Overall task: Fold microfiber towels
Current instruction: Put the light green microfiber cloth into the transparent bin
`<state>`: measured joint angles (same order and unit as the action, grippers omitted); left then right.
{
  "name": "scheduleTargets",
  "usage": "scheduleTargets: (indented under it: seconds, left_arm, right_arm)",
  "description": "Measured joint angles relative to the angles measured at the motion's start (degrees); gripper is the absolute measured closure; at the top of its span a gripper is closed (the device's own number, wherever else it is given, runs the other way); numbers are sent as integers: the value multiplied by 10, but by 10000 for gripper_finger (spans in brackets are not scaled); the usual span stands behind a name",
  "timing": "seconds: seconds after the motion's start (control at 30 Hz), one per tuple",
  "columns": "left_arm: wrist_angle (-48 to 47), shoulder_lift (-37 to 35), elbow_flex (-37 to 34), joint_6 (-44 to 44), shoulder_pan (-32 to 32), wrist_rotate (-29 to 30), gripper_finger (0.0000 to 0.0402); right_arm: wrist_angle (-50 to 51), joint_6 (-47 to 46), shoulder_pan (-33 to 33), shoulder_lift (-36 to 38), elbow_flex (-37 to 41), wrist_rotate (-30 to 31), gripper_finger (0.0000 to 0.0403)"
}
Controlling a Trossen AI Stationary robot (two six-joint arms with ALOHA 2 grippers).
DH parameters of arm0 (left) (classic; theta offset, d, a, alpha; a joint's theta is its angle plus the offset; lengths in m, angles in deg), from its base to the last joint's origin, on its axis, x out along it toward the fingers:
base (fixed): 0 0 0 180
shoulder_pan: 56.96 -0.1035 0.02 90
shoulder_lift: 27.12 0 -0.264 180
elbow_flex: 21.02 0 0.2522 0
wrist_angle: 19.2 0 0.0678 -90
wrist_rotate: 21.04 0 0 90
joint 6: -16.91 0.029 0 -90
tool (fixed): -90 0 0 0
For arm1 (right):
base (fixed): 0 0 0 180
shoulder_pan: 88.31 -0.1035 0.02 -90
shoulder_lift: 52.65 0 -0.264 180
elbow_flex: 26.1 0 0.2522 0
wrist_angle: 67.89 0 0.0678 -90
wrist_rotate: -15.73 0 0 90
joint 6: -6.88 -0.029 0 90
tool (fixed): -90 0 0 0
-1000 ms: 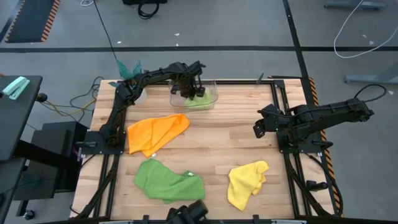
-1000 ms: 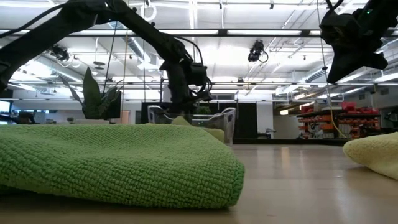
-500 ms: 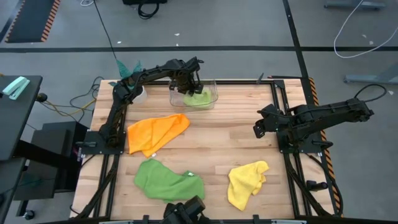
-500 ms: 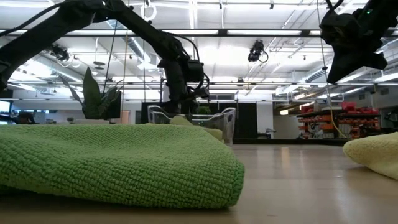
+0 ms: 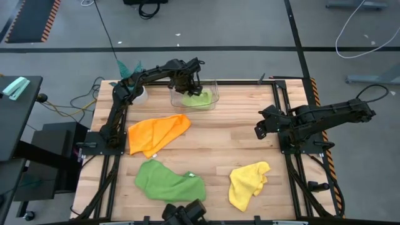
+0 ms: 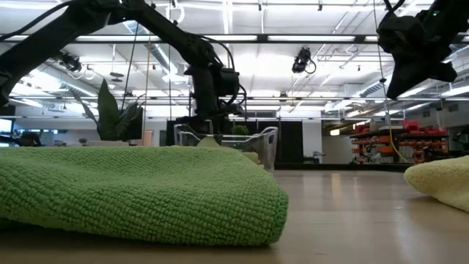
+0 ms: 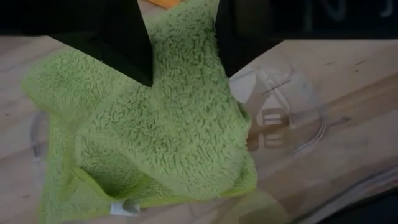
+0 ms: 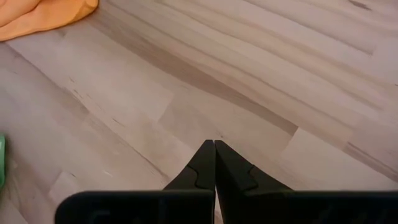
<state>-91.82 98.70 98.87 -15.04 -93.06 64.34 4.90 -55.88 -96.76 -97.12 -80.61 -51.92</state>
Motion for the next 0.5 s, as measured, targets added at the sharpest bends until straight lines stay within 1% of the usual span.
scheduleTargets:
  seconds: [0.27,0.5]
  left_arm:
    - [5,-10,0,27,17,2,234]
    - [-11,-25,7,37,20,16,232]
  right_arm:
    - [0,9,0,0,0,-4,396]
    - [0,15,0,0,0,-15,396]
